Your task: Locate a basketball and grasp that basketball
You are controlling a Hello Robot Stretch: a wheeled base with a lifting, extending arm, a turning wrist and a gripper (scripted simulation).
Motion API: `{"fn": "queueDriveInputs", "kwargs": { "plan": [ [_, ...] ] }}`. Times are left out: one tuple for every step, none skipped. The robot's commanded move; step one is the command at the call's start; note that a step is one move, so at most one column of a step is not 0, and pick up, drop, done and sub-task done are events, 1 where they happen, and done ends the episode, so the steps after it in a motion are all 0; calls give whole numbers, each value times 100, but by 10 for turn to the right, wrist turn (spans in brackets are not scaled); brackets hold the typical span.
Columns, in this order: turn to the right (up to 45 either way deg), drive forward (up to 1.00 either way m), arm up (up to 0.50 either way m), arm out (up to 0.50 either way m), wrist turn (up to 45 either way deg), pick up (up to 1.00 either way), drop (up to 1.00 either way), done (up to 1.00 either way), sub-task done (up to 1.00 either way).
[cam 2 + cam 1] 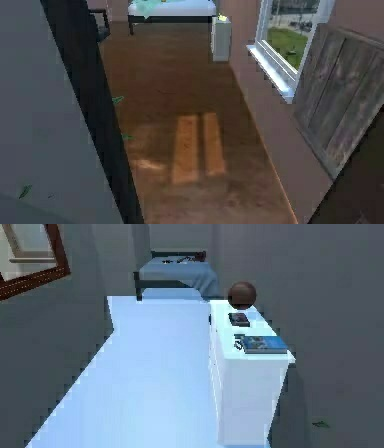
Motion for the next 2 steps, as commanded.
{"fn": "queueDriveInputs", "kwargs": {
  "plan": [
    [-300,0,0,0,0,0,0,0,0],
    [0,85,0,0,0,0,0,0,0]
  ]
}}
